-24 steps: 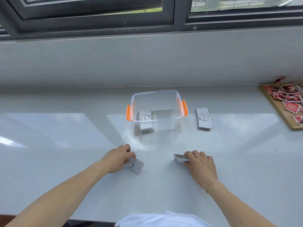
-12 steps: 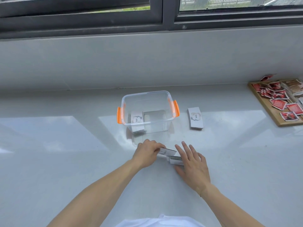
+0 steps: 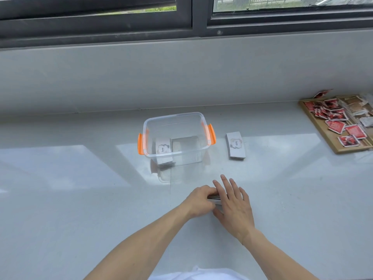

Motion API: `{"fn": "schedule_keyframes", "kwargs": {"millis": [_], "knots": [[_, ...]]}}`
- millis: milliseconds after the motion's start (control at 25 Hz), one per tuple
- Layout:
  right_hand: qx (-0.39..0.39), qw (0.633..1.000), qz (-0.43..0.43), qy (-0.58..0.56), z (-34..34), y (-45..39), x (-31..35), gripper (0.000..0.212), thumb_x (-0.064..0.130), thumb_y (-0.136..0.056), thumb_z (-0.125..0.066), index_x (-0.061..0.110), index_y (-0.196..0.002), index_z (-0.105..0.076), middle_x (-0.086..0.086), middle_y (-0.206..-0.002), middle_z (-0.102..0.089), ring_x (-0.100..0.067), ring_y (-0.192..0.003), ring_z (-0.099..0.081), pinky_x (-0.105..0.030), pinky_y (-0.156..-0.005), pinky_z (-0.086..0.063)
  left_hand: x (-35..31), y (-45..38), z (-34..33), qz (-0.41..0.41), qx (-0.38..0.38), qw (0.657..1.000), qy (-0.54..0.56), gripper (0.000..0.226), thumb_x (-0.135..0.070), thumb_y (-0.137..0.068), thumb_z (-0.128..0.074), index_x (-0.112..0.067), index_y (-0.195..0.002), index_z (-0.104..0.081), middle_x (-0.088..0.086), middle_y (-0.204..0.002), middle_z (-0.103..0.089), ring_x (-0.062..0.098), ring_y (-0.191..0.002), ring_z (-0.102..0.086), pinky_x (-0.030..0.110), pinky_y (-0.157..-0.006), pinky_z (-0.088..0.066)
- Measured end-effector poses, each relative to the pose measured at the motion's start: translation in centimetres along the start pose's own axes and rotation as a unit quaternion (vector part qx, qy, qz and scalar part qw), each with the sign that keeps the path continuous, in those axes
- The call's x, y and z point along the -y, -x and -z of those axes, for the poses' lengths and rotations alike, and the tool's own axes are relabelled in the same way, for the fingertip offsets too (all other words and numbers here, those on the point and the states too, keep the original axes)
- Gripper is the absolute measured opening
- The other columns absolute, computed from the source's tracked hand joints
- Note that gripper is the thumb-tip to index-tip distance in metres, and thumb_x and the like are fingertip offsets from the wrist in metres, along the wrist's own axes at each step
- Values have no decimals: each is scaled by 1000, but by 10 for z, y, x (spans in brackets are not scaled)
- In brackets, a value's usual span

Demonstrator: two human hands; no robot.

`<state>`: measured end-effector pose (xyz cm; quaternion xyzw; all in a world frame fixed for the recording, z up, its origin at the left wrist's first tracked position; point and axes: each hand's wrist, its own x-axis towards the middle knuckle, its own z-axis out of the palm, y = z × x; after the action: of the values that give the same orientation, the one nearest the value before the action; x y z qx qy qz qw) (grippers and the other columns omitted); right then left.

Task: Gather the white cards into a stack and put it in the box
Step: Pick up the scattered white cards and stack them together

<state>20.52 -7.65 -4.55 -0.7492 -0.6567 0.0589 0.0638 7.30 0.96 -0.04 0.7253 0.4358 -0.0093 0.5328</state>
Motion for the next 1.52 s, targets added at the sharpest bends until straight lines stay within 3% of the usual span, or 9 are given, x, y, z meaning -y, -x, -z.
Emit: {"fn": "schedule_keyframes", "kwargs": {"millis": [360, 520, 680, 920, 1040, 1120, 1200, 1400, 1520], "knots": [[11, 999, -11, -33, 2, -1, 1, 80, 22, -71, -68, 22, -144, -35, 3, -146, -48, -22, -119, -55, -39, -96, -47, -7, -4, -21, 23, -2, 994, -104, 59, 2, -80, -37, -25, -131, -49, 5, -126, -50, 32, -119, -36, 48, -102, -38], [-5, 1000, 4, -23, 3, -1, -1, 73, 16, -74, -68, 24, -141, -41, 10, -113, -63, -20, -91, -60, -35, -82, -50, -3, -4, -23, 2, -26, 991, -133, 44, 2, -88, -37, -16, -125, -51, 9, -123, -52, 32, -115, -43, 48, -98, -41], [7, 1000, 1, -14, 5, -2, -2, 62, 16, -75, -74, 29, -131, -51, 11, -91, -62, -21, -79, -57, -35, -73, -48, 11, -2, -20, 23, -94, 994, -58, 26, -7, -87, -53, -16, -111, -57, 6, -113, -59, 25, -106, -56, 41, -90, -47], [56, 996, -32, -62, 14, -7, 0, 26, 19, -85, -65, 34, -106, -59, 11, -95, -61, -21, -88, -53, -33, -75, -37, 21, 5, -24, 72, -152, 981, 99, 14, -15, -82, -67, -25, -89, -61, 5, -103, -66, 20, -96, -60, 32, -82, -48], [92, 972, -89, -197, 26, -13, 2, 21, 25, -86, -63, 33, -105, -59, 10, -98, -64, -18, -94, -54, -36, -80, -43, 18, 9, -18, 37, -176, 976, 123, 12, -13, -86, -64, -20, -95, -61, 5, -106, -64, 18, -99, -59, 31, -87, -47], [117, 896, -158, -398, 36, -15, 10, 17, 23, -82, -68, 35, -93, -62, 7, -89, -69, -15, -86, -61, -39, -77, -49, 14, 13, -11, -10, -191, 974, 119, 21, -11, -88, -58, -21, -106, -61, -1, -109, -62, 12, -103, -58, 24, -87, -46], [107, 862, -180, -462, 39, -13, 21, 12, 26, -80, -69, 33, -87, -62, 5, -80, -71, -16, -77, -64, -36, -69, -51, 10, 21, -4, -66, -190, 977, 68, 32, -6, -89, -51, -23, -116, -57, -6, -115, -60, 7, -107, -55, 19, -88, -44], [55, 888, -155, -430, 33, -10, 42, 13, 26, -81, -68, 32, -77, -56, -4, -69, -63, -15, -58, -50, -32, -56, -41, 19, 39, 3, -184, -233, 942, -154, 44, -1, -91, -45, -19, -131, -51, 0, -120, -57, 20, -109, -54, 35, -90, -49], [44, 882, -177, -435, 28, -3, 45, 20, 20, -82, -67, 37, -78, -57, 5, -64, -65, -9, -54, -52, -32, -57, -45, 24, 45, -6, -191, -232, 919, -256, 58, -9, -90, -47, -23, -145, -34, -2, -144, -47, 23, -135, -42, 44, -112, -37]]}}
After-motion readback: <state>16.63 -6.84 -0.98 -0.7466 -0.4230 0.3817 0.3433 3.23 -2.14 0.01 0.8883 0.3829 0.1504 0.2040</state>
